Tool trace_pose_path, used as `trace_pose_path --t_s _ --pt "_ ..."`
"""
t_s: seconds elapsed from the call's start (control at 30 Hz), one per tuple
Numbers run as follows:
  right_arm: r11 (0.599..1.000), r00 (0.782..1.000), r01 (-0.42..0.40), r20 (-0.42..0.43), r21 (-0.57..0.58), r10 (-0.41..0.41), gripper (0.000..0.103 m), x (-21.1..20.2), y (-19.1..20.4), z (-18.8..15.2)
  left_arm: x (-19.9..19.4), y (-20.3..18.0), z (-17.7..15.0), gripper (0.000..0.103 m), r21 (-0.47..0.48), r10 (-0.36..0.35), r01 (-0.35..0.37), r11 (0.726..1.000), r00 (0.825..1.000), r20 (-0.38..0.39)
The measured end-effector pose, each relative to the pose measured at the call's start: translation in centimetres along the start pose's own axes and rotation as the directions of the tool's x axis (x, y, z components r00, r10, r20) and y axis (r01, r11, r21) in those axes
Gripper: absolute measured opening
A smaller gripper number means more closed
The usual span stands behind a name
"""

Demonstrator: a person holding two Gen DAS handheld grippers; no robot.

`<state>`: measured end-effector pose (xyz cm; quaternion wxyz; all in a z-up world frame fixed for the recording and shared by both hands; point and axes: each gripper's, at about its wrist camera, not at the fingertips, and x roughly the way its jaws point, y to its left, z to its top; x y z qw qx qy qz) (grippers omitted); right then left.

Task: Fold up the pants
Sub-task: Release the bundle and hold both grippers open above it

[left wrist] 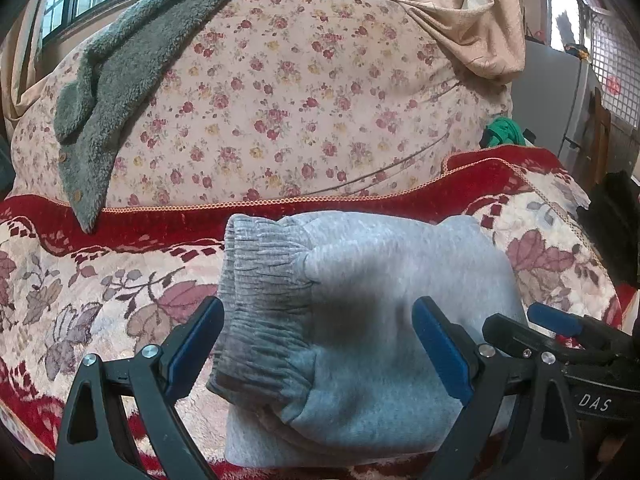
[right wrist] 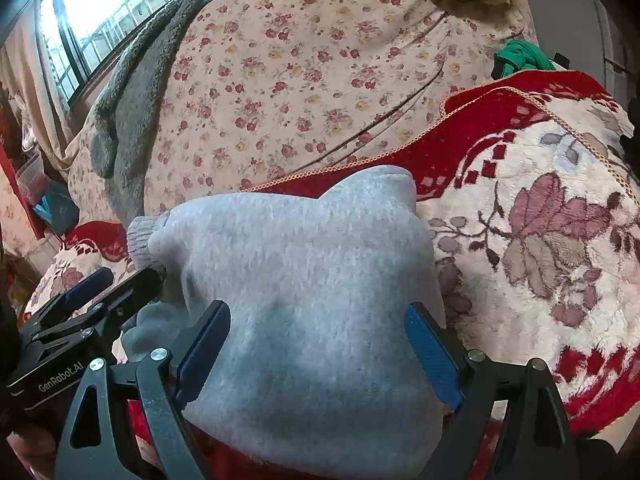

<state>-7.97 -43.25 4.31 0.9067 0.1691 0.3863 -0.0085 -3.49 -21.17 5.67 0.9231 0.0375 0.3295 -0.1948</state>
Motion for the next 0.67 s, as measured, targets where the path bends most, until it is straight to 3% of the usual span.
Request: trace_pose_path --t_s 0.67 --pt "1.000 1.000 0.001 -0.013 -0.007 -0.001 0.092 0.35 0.16 0.21 -0.15 -0.22 0.28 0.095 0.018 0.003 -0.004 1.000 1.000 0.021"
